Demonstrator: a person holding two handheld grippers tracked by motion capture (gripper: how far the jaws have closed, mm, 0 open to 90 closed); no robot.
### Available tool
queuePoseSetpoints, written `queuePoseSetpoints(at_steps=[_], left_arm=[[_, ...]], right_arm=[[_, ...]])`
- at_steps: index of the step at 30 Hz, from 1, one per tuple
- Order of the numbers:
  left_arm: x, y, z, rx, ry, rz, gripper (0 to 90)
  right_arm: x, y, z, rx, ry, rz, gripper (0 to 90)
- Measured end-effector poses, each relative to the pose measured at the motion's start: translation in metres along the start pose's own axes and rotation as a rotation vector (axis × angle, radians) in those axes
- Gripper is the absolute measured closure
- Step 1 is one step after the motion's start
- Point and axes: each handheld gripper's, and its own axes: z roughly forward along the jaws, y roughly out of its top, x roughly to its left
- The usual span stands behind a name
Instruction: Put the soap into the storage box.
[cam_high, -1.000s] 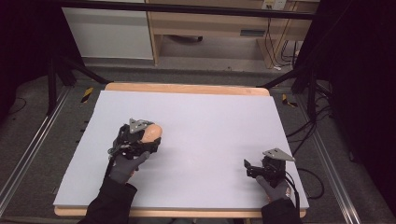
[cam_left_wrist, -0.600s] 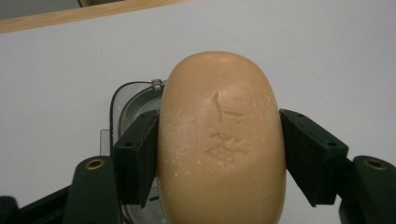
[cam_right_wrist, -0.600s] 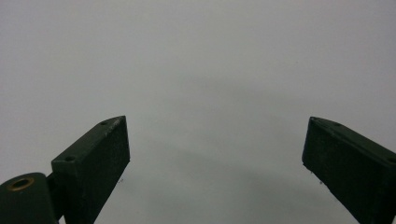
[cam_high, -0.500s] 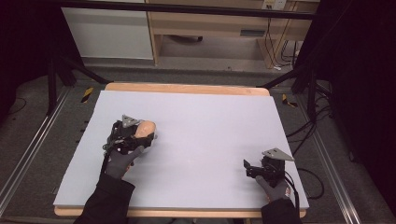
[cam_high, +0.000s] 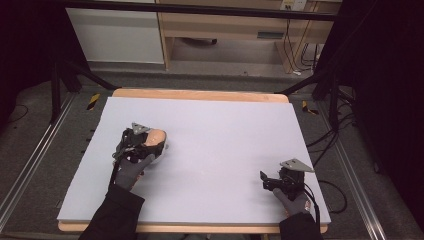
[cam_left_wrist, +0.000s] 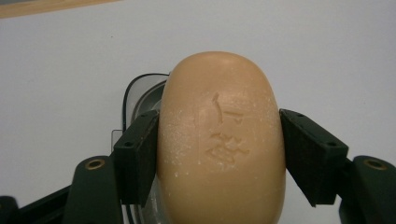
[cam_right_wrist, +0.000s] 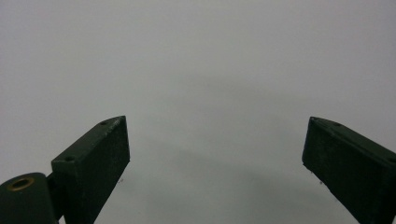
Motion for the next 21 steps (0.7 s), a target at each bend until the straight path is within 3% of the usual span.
queuePoseSetpoints(at_steps=[21], left_arm=[[0.002,-0.004,0.011,0.024,0.017,-0.002,32.1]], right_arm=[[0.0,0.0,0.0,0.002,0.004,0.006,7.7]])
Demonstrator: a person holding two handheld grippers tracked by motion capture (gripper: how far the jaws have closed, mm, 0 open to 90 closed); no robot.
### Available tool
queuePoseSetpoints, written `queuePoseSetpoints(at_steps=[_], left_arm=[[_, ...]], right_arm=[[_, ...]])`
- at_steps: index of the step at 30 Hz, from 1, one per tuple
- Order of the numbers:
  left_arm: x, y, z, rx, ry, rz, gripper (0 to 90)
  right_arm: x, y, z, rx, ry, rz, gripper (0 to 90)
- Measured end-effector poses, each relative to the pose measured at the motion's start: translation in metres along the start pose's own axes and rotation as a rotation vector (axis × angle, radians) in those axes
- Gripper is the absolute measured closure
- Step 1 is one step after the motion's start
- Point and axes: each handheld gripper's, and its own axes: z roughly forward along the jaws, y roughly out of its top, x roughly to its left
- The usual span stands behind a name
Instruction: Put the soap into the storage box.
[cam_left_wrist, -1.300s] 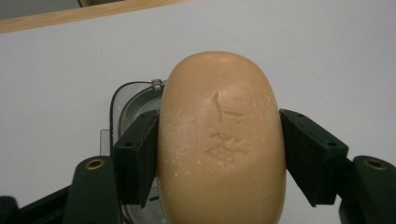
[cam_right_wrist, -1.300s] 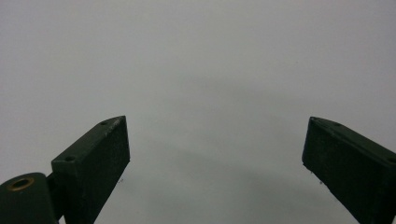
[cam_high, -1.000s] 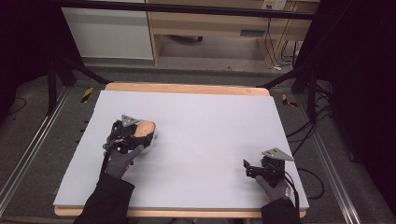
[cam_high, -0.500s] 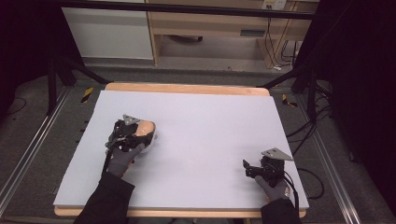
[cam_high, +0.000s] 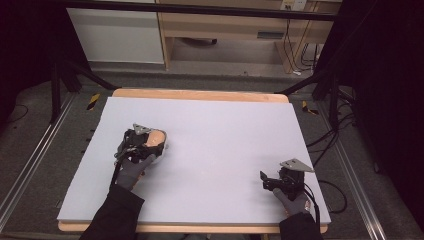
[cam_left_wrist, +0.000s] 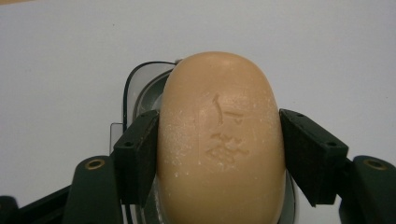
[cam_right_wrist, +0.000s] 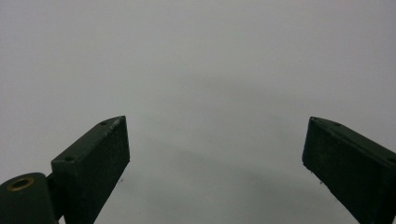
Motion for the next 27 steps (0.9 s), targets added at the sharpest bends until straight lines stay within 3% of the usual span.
queuePoseSetpoints(at_steps=[16,27], left_arm=[[0.0029,-0.0022,0.0024,-0.007,0.001,-0.016,31.4],[0.0016,-0.0029,0.0029,-0.012,0.014,-0.004,32.6]], right_arm=[[0.0,-0.0002,-0.0001,-0.003,-0.004,-0.004,7.5],[0.0004,-0.0003,0.0,0.0,-0.004,-0.005,7.5]])
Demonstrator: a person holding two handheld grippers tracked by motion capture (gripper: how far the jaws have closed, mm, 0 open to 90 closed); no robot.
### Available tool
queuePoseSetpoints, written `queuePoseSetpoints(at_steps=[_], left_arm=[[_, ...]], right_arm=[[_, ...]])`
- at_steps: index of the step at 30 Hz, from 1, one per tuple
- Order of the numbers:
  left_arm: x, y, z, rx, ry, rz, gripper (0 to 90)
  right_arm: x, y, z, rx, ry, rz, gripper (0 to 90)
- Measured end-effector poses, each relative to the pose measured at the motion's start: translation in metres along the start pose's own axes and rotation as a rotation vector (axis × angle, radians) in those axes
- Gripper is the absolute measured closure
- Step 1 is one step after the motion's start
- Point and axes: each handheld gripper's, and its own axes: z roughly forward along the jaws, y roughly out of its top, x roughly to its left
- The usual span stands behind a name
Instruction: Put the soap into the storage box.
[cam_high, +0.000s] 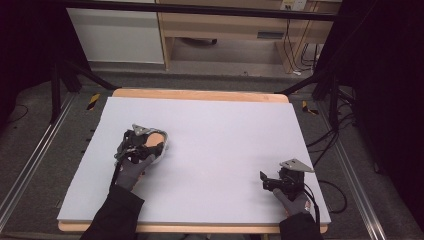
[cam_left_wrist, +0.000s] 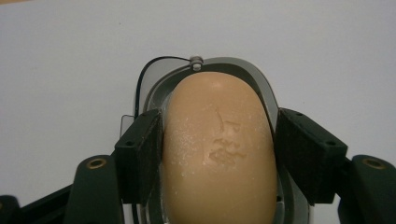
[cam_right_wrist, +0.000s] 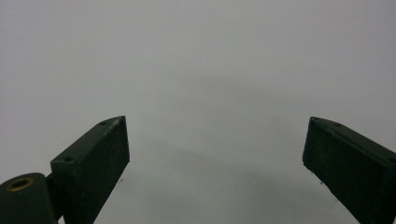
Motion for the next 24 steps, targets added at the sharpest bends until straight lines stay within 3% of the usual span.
queuePoseSetpoints(at_steps=[7,18,24], left_arm=[[-0.003,0.001,-0.001,-0.004,-0.019,0.016,26.7],[-0.004,0.004,-0.017,-0.058,-0.032,0.012,25.9],[-0.01,0.004,-0.032,-0.113,-0.081,0.026,24.1]], right_arm=[[0.0,0.0,0.0,0.0,0.0,0.0,7.5],[0.0,0.0,-0.001,0.0,-0.001,0.004,7.5],[-0.001,-0.001,-0.001,0.002,0.0,0.01,7.5]])
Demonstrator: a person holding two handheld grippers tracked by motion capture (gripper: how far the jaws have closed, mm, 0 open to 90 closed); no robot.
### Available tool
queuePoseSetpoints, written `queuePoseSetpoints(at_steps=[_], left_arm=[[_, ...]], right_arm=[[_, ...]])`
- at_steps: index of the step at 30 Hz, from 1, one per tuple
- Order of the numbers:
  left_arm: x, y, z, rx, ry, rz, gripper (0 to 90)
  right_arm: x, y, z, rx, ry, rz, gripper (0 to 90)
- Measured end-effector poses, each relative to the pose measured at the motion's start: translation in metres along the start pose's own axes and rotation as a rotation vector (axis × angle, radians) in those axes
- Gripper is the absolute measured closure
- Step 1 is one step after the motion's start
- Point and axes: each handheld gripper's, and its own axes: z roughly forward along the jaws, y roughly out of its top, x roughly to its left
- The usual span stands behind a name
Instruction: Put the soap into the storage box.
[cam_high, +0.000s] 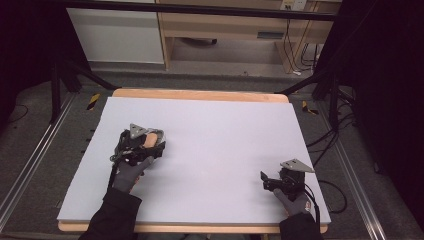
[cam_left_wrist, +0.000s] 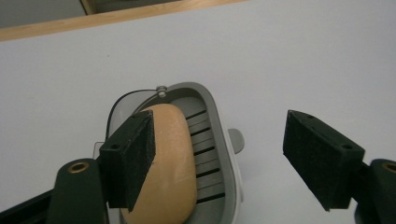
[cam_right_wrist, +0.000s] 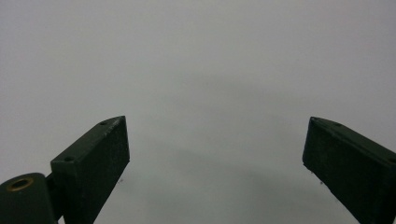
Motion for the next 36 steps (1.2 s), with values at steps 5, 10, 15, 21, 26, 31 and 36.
queuePoseSetpoints(at_steps=[5,10,15,21,26,31,36], left_arm=[[-0.006,-0.004,-0.01,-0.008,-0.037,0.03,22.2],[-0.004,-0.012,-0.018,-0.007,-0.048,0.027,21.1],[0.004,-0.025,-0.029,0.004,-0.041,0.031,19.7],[0.016,-0.048,-0.041,0.003,-0.037,0.03,18.4],[0.023,-0.062,-0.044,0.016,-0.027,0.022,17.9],[0.029,-0.073,-0.047,0.019,-0.022,0.027,17.5],[0.033,-0.082,-0.045,0.04,-0.018,0.024,17.4]], right_arm=[[0.0,0.0,0.0,0.0,-0.001,0.0,7.4],[-0.001,-0.001,-0.001,0.0,-0.006,0.005,7.2],[-0.002,-0.002,-0.001,-0.002,-0.006,0.005,7.0],[-0.001,-0.002,-0.001,0.002,-0.012,0.009,7.0],[-0.003,-0.003,-0.001,0.006,-0.015,0.006,6.9],[-0.005,-0.005,-0.001,0.004,-0.021,0.007,6.8],[-0.008,-0.006,-0.002,0.008,-0.03,0.013,6.6]])
